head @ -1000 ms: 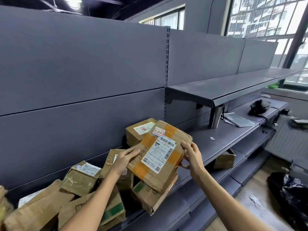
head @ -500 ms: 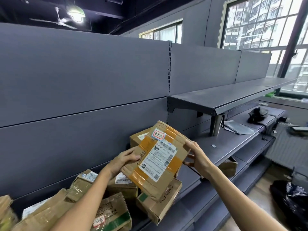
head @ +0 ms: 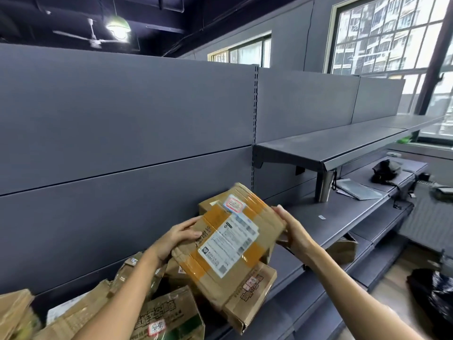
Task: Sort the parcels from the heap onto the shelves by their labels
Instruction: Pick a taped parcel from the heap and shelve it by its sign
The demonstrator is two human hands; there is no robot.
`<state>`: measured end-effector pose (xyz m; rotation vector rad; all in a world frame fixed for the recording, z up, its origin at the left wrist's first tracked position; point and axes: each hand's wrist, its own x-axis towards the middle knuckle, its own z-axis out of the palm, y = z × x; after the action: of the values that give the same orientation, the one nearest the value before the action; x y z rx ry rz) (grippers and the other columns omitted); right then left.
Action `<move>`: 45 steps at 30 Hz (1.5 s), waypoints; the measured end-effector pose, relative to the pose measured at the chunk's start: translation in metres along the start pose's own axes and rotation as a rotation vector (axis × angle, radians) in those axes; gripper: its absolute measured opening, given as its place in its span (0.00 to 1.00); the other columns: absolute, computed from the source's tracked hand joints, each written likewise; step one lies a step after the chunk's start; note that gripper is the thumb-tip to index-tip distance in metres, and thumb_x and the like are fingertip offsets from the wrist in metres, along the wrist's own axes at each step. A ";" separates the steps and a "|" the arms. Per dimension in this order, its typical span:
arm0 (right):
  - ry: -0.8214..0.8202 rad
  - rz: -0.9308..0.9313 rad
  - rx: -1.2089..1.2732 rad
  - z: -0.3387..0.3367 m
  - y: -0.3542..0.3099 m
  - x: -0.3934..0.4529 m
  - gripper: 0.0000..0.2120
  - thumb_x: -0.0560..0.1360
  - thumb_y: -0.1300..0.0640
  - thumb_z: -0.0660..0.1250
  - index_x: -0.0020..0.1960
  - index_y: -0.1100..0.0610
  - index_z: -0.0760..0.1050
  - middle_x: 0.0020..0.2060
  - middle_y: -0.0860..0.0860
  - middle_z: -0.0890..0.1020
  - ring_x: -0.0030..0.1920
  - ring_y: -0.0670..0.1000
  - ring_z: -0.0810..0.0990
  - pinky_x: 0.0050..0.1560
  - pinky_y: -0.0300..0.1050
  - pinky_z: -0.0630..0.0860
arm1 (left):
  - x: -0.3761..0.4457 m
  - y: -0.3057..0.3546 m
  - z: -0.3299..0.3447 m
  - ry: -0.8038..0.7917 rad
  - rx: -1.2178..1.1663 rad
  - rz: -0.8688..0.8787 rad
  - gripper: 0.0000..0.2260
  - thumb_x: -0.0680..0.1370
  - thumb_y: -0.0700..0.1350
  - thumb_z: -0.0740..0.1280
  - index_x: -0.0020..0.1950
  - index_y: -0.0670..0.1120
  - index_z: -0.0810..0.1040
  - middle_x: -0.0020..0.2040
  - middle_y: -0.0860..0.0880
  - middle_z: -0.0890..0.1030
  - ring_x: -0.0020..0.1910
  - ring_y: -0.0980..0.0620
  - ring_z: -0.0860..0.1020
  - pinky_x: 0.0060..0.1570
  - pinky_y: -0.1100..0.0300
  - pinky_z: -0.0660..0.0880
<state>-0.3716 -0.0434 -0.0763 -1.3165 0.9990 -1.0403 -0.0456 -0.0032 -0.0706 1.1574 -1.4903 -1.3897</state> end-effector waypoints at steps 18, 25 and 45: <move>-0.248 -0.124 0.192 0.077 -0.007 0.013 0.31 0.75 0.40 0.68 0.75 0.33 0.62 0.71 0.49 0.75 0.72 0.59 0.71 0.67 0.73 0.69 | -0.035 0.021 0.014 0.324 -0.091 0.253 0.50 0.54 0.64 0.83 0.70 0.51 0.68 0.61 0.49 0.84 0.62 0.47 0.81 0.65 0.44 0.75; -0.408 -0.214 0.086 0.099 -0.028 -0.003 0.53 0.61 0.31 0.78 0.79 0.40 0.55 0.73 0.44 0.73 0.73 0.50 0.71 0.69 0.57 0.74 | -0.058 0.076 -0.006 0.336 0.066 0.342 0.44 0.68 0.53 0.74 0.80 0.56 0.57 0.68 0.49 0.79 0.66 0.46 0.78 0.62 0.49 0.77; -0.828 -0.217 0.034 0.180 -0.039 -0.032 0.40 0.62 0.48 0.75 0.72 0.45 0.66 0.61 0.44 0.83 0.61 0.47 0.82 0.50 0.42 0.81 | -0.203 0.090 0.000 0.723 0.226 0.303 0.53 0.65 0.57 0.80 0.81 0.60 0.50 0.70 0.52 0.77 0.68 0.49 0.77 0.63 0.49 0.77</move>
<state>-0.2064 0.0332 -0.0345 -1.6420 0.2162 -0.5542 0.0026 0.1899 0.0277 1.3162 -1.2282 -0.5112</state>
